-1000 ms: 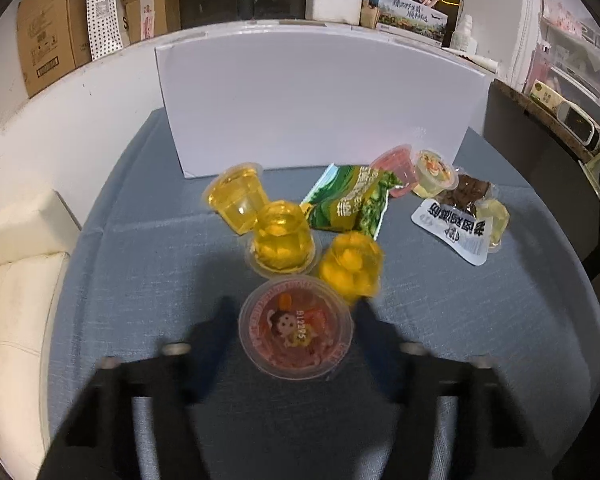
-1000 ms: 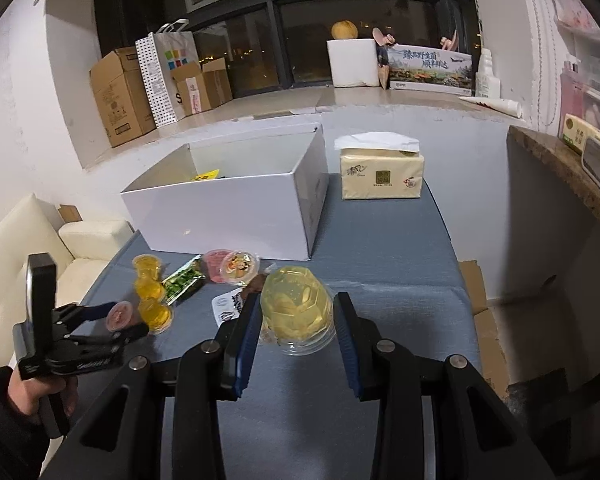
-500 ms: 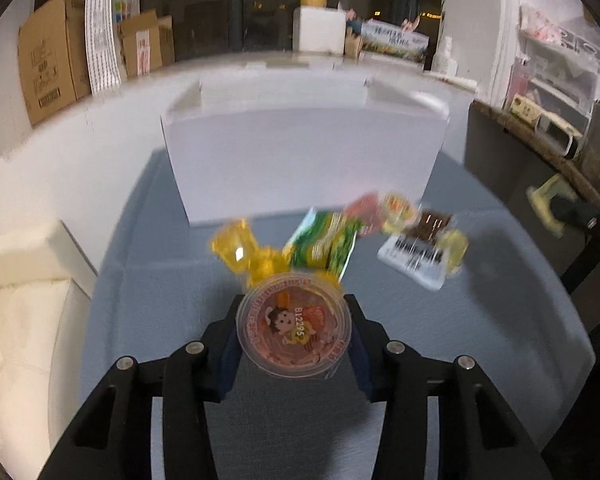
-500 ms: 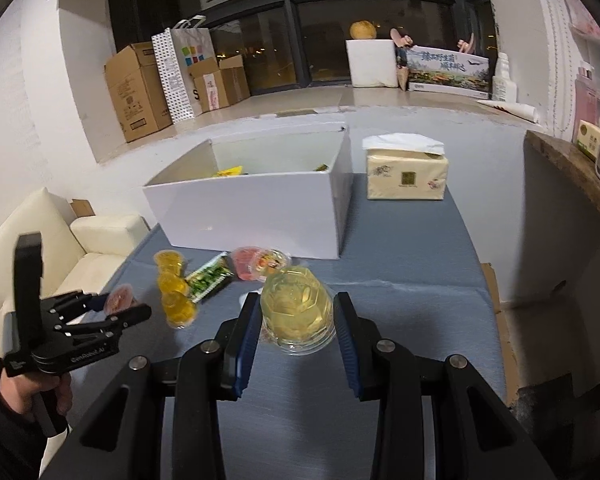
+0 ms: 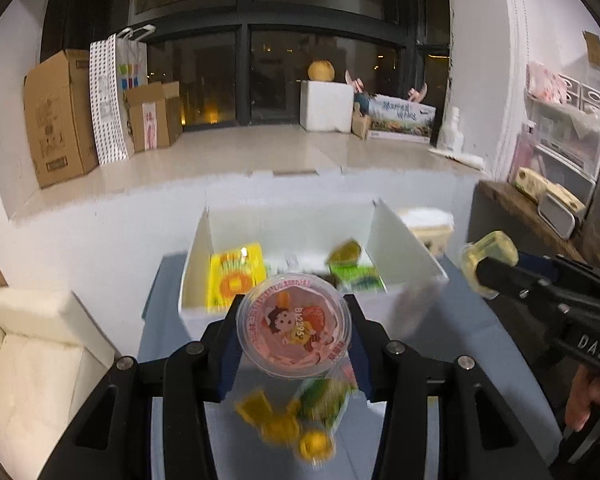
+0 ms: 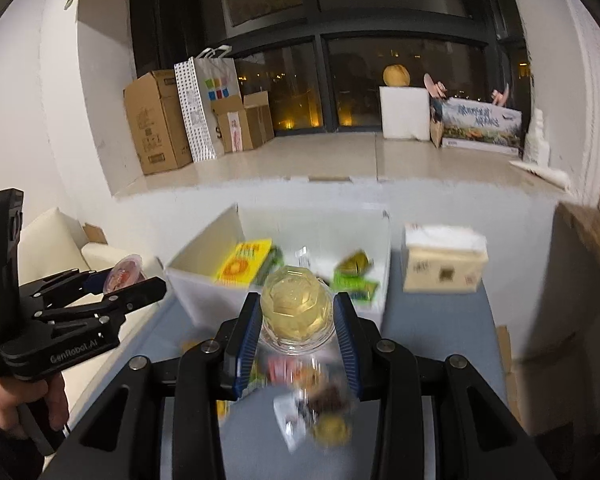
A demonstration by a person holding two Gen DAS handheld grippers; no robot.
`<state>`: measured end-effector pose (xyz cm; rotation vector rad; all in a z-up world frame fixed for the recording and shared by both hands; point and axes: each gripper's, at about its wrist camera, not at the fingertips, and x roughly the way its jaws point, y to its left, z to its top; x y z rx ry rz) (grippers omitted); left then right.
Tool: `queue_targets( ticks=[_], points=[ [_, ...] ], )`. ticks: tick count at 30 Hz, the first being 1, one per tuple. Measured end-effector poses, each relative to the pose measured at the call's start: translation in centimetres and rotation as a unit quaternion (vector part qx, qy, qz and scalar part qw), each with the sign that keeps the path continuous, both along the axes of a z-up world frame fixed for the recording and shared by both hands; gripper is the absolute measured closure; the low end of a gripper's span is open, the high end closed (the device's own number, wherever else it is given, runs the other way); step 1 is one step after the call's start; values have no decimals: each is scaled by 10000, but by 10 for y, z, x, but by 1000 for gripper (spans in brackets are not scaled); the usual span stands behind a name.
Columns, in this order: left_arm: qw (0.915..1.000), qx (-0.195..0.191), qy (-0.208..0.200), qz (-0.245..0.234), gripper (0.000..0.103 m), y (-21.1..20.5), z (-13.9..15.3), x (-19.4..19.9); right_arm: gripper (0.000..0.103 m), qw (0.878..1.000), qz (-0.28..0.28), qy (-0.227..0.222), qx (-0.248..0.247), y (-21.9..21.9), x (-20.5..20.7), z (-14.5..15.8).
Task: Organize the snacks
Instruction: 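Carry both jelly cups over the white box with both grippers, then open both grippers to drop the jelly cups into the box, then move the right gripper to another yellow jelly cup and grasp it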
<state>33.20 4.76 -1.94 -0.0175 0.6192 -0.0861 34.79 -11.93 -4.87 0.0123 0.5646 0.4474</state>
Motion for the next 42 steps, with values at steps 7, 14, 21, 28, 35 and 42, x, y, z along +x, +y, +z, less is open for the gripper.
queue_targets(
  ticks=[7,14,21,28,35,42],
  points=[
    [9999,-38,93,118,52,7,0,69,63,9996,68,211,-181,26,69,-12],
    [9990,125,317,277,45,15,-31,108,62,9985,5,496,-233,30,101,-43],
    [9982,76,481,350,0,26,-48,111,0,9980,-179,436,-424,29,103,-49],
    [9985,49,455,307,0,28,-44,100,0,9986,-204,449,-164,25,95,-44],
    [9989,6,387,254,0,26,-35,77,0,9994,-173,299,-92,14,67,-32],
    [9993,33,351,141,0,11,-43,24,0,9997,17,239,-107,-3,18,-35]
  ],
)
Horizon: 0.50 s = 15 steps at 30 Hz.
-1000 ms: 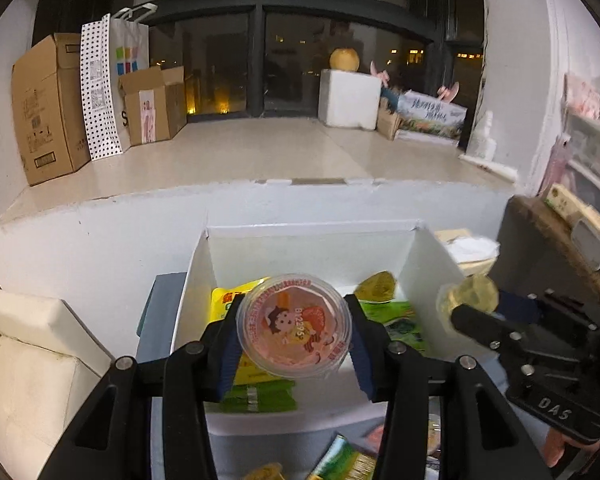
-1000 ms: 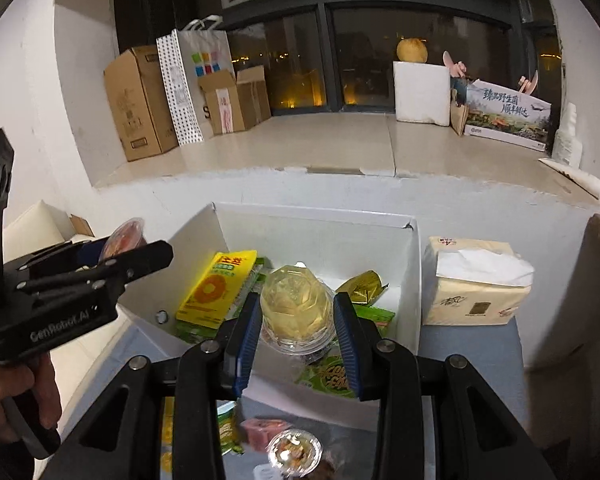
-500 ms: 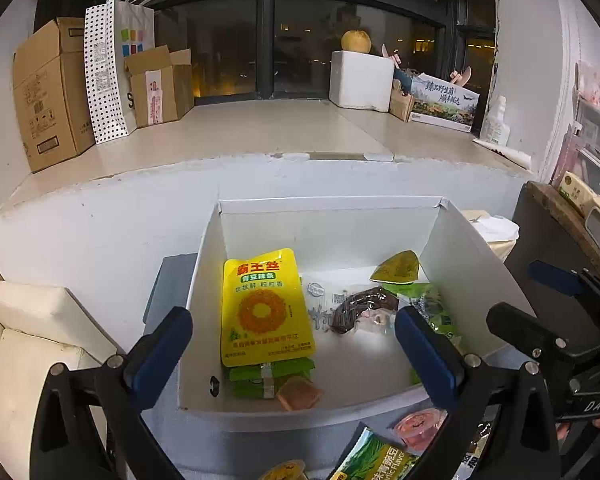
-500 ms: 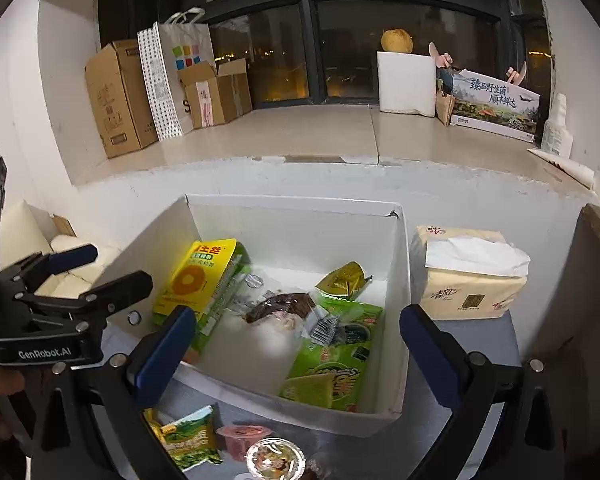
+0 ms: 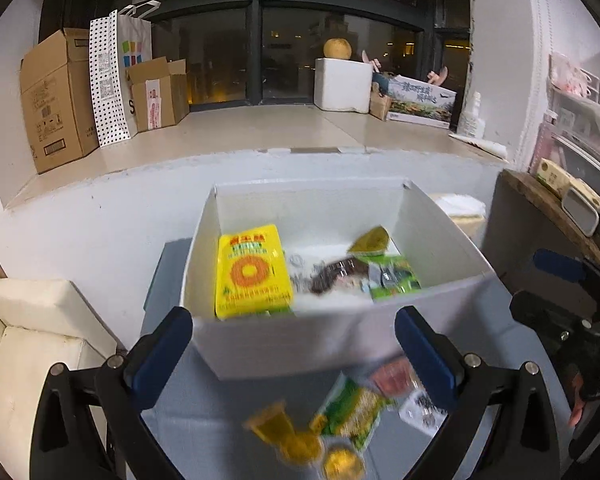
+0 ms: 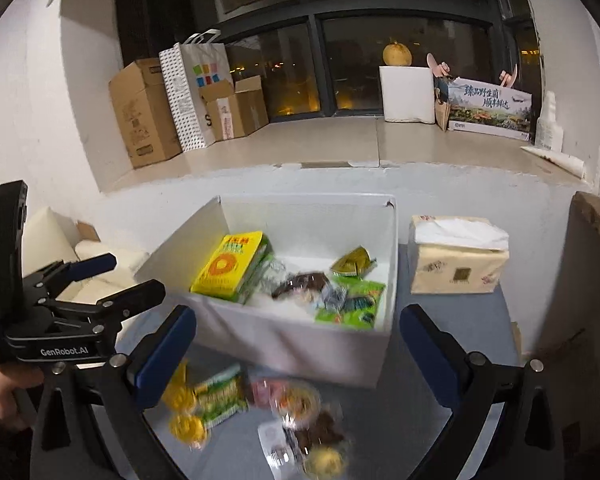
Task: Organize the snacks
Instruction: 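Move the right gripper to another yellow jelly cup and grasp it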
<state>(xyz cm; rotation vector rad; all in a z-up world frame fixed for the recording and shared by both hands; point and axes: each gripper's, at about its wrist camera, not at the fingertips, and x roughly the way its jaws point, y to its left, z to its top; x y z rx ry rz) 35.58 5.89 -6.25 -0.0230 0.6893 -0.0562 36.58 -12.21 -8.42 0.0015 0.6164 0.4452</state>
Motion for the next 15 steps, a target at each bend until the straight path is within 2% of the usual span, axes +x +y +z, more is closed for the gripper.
queue_targets(
  ticks=[3,5,9,15],
  points=[
    [9999,-150,85,5,0,-5,-8,-23,0,10000,32,19,-90,-5,-20,-6],
    [9999,-101,81,-23,0,-11,-13,-39,0,9999,46,45,-102,-9,-35,-12],
    [9998,-12,102,-198,0,-24,-23,-68,0,9996,53,232,-130,-17,-61,-34],
    [9994,-201,228,-171,0,-25,-40,-105,0,9980,38,496,-400,-24,-82,-76]
  ],
)
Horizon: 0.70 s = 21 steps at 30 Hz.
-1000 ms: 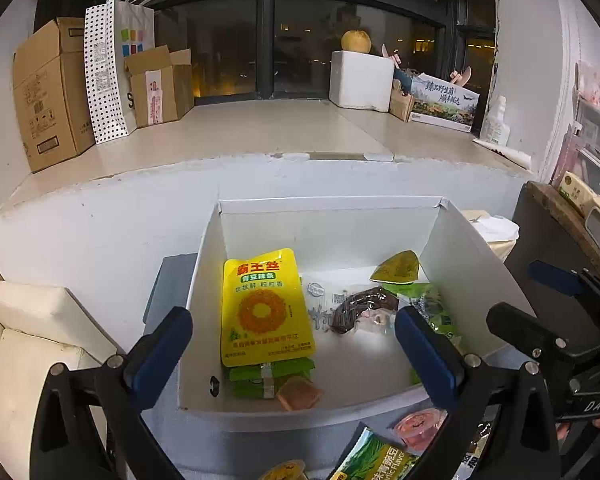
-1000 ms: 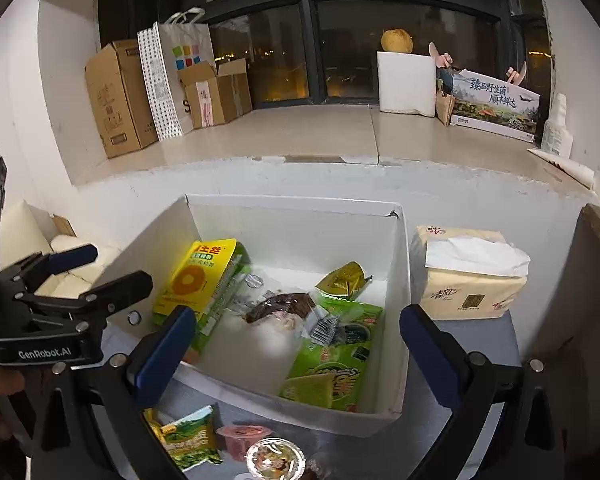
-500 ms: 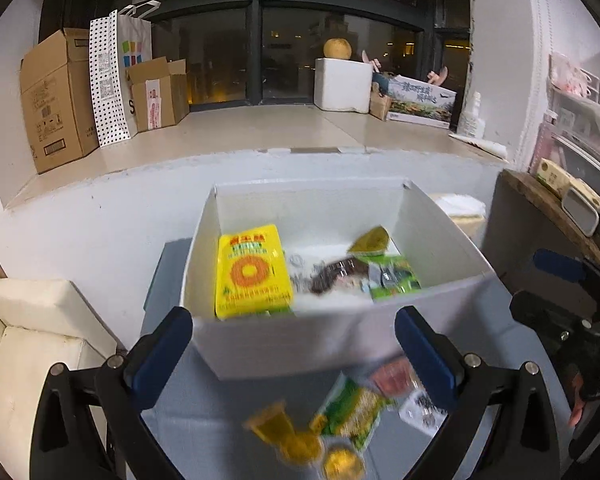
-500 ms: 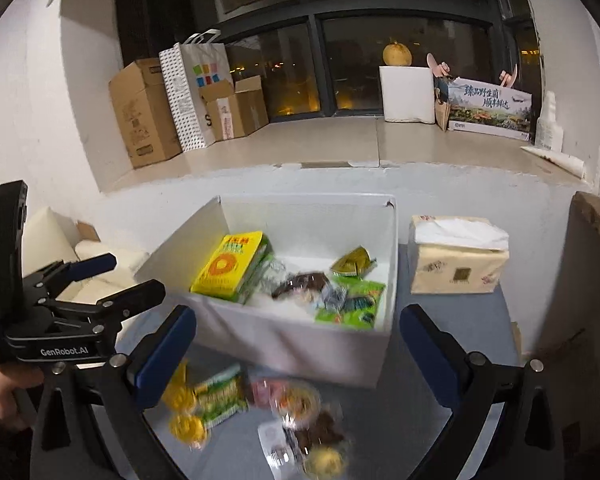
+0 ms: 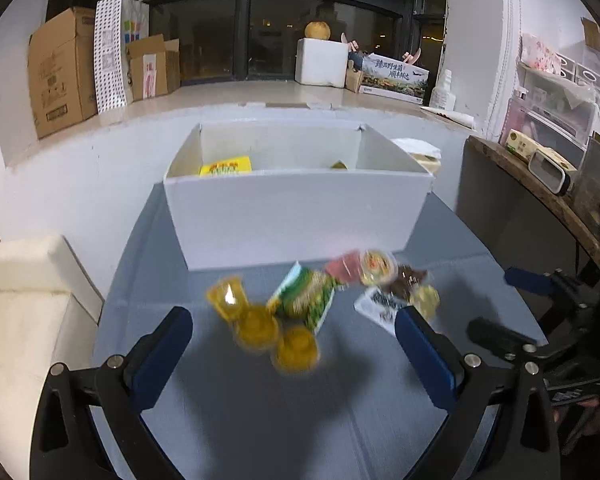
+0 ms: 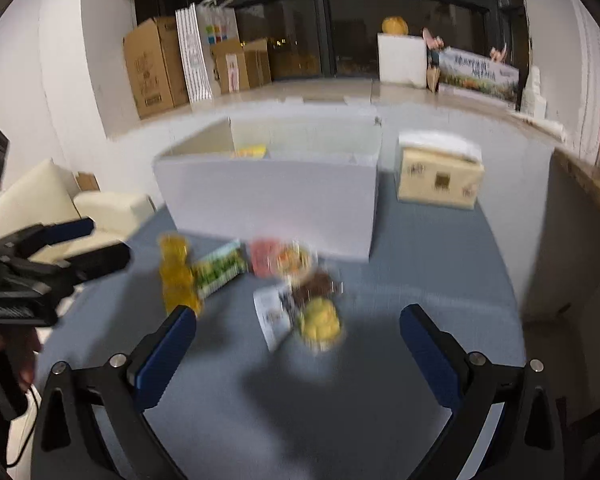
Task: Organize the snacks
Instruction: 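Move the right gripper to another yellow jelly cup and grasp it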
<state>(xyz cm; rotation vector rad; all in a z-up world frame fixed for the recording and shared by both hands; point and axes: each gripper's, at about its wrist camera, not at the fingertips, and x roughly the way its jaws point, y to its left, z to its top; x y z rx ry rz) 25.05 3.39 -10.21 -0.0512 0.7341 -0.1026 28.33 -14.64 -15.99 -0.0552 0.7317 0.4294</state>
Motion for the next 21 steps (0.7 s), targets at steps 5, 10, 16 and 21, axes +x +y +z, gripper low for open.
queue_targets(
  ticks=[5,10,16,21],
  points=[
    [9998,-105,155,50,0,2,-14,-15,0,9994,-146,297,80,-8,14,-22],
    [9995,-131,265,75,0,7,-21,-19,1,9988,-195,438,-141,-10,33,-40],
    [9992,-154,359,77,0,9,-28,-17,21,9970,-99,571,-504,-2,52,-56],
    [9989,-145,434,88,0,10,-34,-12,39,9961,132,670,-552,12,64,-63]
  ],
)
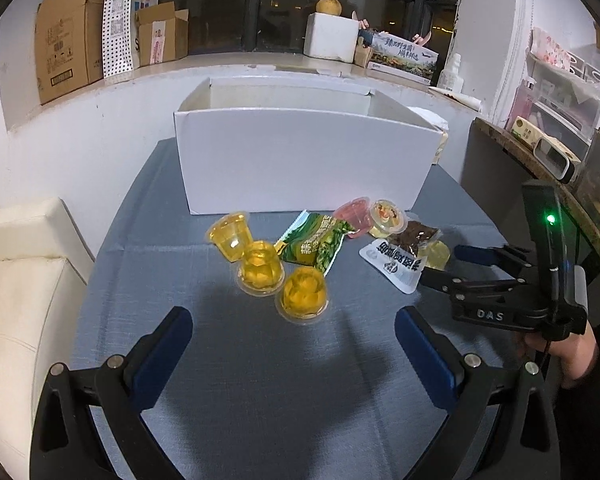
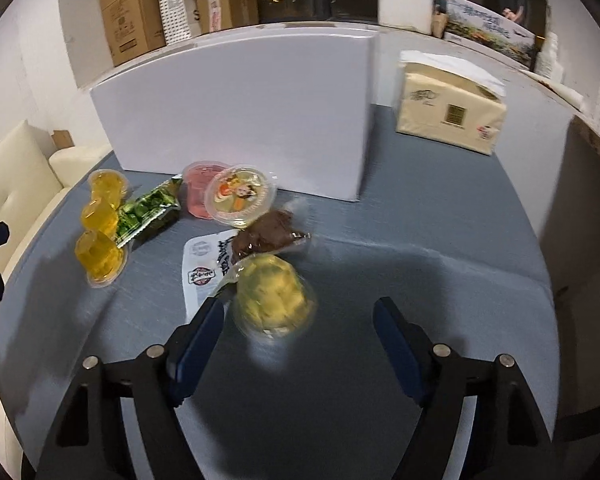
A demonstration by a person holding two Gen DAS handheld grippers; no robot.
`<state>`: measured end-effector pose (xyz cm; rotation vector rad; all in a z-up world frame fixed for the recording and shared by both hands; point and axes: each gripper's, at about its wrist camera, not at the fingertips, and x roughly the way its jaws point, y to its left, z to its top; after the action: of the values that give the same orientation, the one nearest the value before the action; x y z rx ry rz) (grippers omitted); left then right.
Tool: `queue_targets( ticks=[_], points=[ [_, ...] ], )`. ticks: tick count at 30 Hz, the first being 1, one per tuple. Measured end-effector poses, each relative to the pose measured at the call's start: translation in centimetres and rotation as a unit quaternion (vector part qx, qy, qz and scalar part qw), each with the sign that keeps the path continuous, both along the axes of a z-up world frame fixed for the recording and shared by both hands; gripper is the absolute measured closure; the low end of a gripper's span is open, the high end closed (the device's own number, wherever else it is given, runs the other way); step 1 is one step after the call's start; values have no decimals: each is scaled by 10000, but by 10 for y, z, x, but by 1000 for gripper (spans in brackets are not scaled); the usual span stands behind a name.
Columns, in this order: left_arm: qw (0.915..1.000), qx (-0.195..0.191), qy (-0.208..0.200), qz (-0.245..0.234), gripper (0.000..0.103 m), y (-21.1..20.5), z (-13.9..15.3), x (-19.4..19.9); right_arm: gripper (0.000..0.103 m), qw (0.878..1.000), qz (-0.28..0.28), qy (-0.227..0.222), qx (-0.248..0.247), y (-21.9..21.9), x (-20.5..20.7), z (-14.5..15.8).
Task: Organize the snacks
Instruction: 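Move the right gripper to another yellow jelly cup and grasp it, then grasp a yellow jelly cup with the left gripper while the right holds its cup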
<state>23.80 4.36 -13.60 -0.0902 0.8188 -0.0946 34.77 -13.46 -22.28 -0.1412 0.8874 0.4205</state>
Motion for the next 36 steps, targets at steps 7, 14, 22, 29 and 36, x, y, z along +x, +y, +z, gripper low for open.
queue_targets(
  ticks=[7,14,22,29,36],
  points=[
    [9999,11,105,17,0,0,-10,7,58,9999,110,-53,36,7,-4,3],
    [9997,34,240,28,0,-3,-20,21,62,9999,-7,-103,67,-6,-23,9],
    [9993,71,353,57,0,-16,-35,45,62,9989,-121,-220,407,-33,-54,33],
    [9987,208,453,127,0,-24,-45,67,62,9979,-100,-409,499,-42,-67,54],
    [9976,370,562,131,53,-30,-51,73,62,9971,-112,-473,590,-45,-72,61]
  ],
)
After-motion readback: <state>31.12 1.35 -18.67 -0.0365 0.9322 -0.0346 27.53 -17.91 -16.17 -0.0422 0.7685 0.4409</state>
